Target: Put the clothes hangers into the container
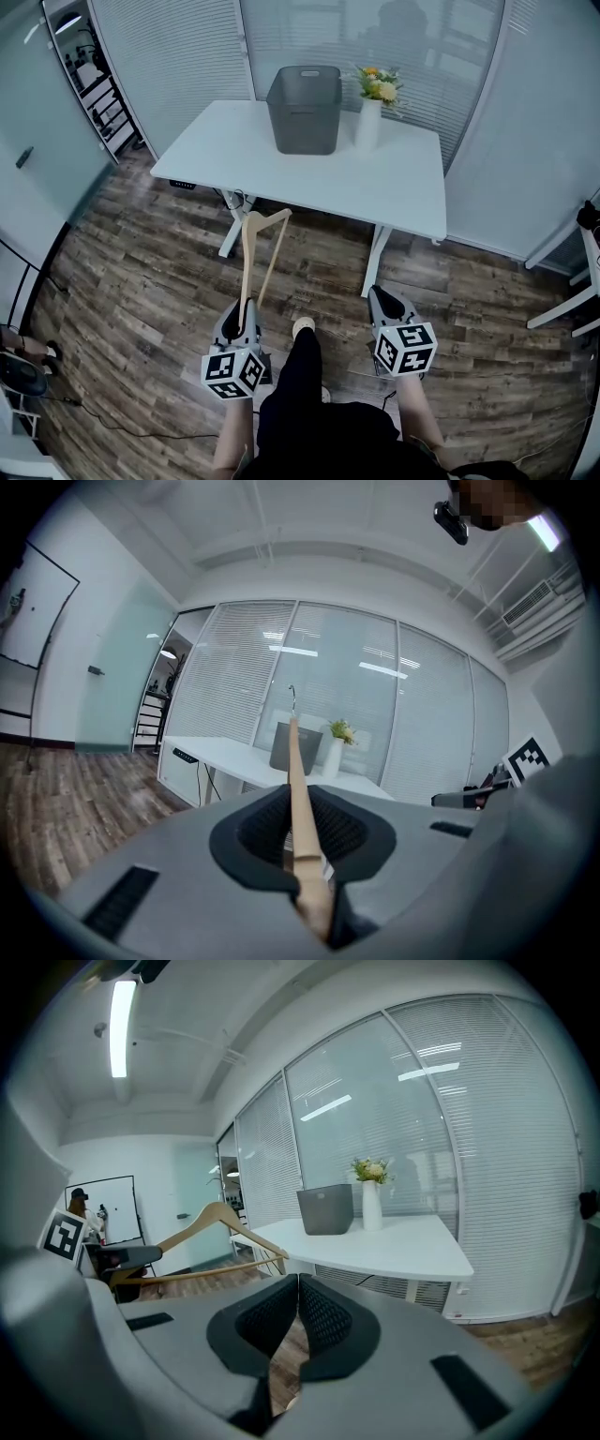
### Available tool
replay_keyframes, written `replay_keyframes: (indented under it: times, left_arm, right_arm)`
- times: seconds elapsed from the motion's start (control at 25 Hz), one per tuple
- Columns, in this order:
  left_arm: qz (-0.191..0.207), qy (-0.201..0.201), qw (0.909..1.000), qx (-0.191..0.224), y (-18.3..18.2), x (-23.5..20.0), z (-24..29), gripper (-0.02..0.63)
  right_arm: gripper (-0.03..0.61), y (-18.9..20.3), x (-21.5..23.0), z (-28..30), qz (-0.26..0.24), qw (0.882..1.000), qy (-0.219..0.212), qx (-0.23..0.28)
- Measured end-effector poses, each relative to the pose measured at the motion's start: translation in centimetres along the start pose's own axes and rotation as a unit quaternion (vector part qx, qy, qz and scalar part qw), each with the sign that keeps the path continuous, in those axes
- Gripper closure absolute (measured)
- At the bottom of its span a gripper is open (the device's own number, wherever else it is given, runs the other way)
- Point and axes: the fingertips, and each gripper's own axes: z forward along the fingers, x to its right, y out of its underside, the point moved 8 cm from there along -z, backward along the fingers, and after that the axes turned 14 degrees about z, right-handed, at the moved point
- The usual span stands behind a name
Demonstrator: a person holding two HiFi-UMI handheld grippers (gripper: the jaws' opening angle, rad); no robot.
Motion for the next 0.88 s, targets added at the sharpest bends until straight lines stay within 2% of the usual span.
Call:
replay_keyframes:
  times: [0.28, 0.88]
  left_arm:
    - [-0.002, -0.007, 1.0, 0.003, -0.2, -1.2, 3.1, 0.558]
    - [-0.004, -0.021, 0.9998, 0.004, -3.2, -7.9, 14.9, 0.558]
  right_arm:
    - [0.549, -1.0, 0.9, 2.8, -0.001, 1.0, 0.002, 0.0]
    - [0.551, -7.1, 1.0, 15.2, -0.013, 1.0, 0.0, -0.009]
